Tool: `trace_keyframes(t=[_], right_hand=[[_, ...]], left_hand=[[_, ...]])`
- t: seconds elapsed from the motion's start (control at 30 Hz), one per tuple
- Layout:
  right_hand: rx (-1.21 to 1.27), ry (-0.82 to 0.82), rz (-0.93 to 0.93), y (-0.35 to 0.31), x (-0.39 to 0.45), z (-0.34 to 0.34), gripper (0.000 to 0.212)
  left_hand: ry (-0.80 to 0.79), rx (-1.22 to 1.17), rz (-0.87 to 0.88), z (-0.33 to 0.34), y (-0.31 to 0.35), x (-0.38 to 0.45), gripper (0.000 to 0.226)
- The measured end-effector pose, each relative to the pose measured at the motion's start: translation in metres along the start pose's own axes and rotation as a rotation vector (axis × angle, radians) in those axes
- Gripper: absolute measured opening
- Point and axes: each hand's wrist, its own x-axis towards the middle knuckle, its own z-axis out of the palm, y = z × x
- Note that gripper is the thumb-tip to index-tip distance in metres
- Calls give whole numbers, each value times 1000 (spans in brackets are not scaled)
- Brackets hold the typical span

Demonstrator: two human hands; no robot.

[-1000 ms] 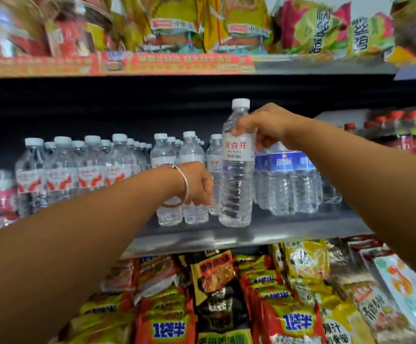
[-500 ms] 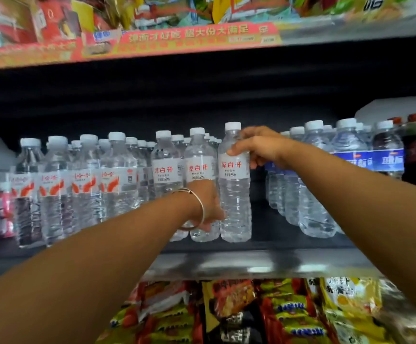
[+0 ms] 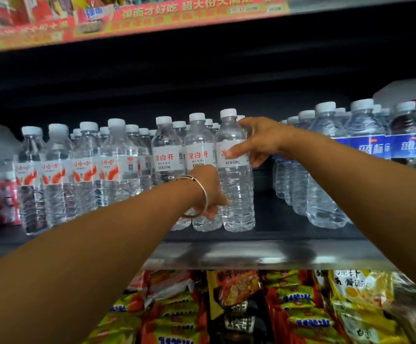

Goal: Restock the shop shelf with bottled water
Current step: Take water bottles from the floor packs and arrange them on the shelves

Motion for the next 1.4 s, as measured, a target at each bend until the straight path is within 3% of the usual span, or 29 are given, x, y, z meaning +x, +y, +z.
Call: trace_keyframes(t=[0.33, 0.57, 0.73, 0.8, 0.87, 1.17, 1.4], right_hand=[[1, 46, 16, 6, 3, 4, 96], [-111, 201, -1, 11, -24, 16, 87], [-496, 315, -61, 16, -74, 22, 52], [-574, 329, -77, 21, -102, 30, 41], [-606, 336, -83, 28, -132, 41, 36], [-779, 205, 83, 104, -267, 95, 35], [-799, -31, 332, 198, -358, 151, 48]], left_hand=[[15, -1, 23, 3, 0, -2, 25], [55, 4, 125, 12, -1, -17, 16], [172, 172, 289, 25, 1, -40, 17], [182, 131, 350, 33, 1, -55, 23], [144, 108, 402, 45, 2, -73, 13], [-34, 58, 585, 159, 1, -137, 27], [-261, 120, 612, 301, -30, -164, 30]])
